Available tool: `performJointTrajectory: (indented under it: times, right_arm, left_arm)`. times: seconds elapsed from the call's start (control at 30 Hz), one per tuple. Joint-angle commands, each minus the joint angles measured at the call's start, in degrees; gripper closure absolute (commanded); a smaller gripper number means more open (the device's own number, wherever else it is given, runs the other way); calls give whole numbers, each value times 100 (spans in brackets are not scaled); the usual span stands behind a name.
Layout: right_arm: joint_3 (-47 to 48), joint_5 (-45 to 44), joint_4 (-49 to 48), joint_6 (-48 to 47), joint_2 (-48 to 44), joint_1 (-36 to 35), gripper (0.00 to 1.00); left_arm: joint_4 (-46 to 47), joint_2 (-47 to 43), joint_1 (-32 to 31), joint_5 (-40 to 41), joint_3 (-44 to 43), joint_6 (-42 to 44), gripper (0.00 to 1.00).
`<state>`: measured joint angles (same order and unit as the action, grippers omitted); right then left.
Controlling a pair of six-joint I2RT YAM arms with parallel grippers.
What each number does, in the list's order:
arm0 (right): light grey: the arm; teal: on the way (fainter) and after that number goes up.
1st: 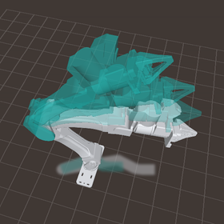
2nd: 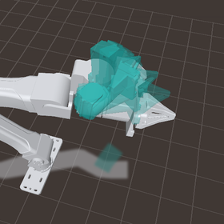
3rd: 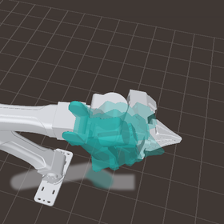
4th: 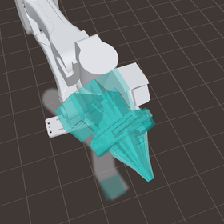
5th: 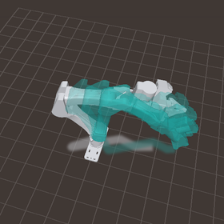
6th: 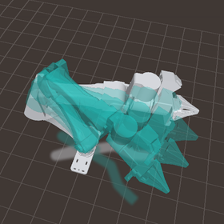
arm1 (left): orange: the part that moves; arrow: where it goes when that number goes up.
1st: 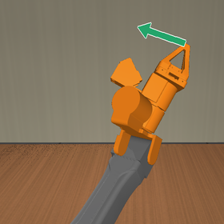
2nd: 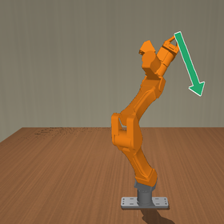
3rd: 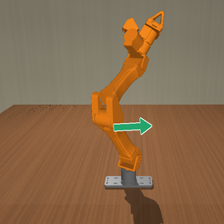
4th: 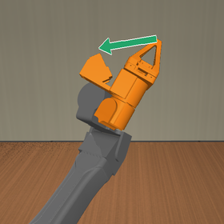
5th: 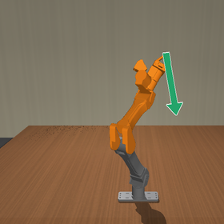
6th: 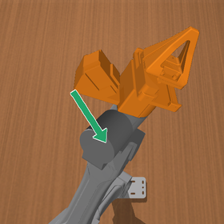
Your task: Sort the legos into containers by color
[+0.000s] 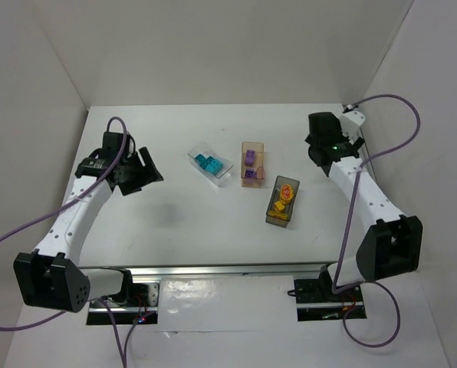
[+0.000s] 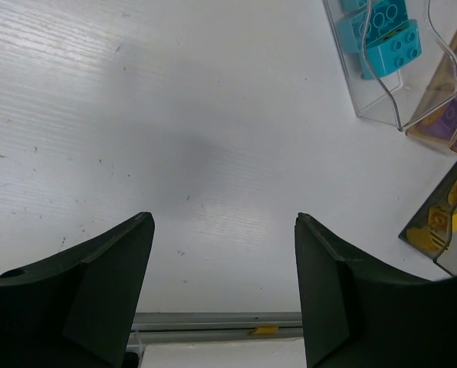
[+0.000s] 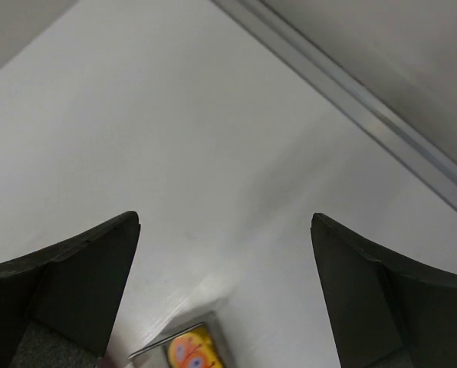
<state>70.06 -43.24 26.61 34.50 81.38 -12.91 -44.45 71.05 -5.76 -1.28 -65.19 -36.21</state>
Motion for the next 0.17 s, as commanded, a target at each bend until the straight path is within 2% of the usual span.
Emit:
performJointTrajectory:
  times: [0.0, 0.1, 0.13]
  right_arm:
    - [-343, -405, 696, 434, -131, 411, 0]
    - [-606, -19, 671, 331, -184, 666, 0]
    - [-704, 157, 287, 207, -271, 728, 1]
  left_arm:
    - [147, -91, -31, 110, -170, 17, 19]
    - [147, -91, -83, 110, -170, 17, 19]
    - [147, -91, -144, 110, -170, 17, 19]
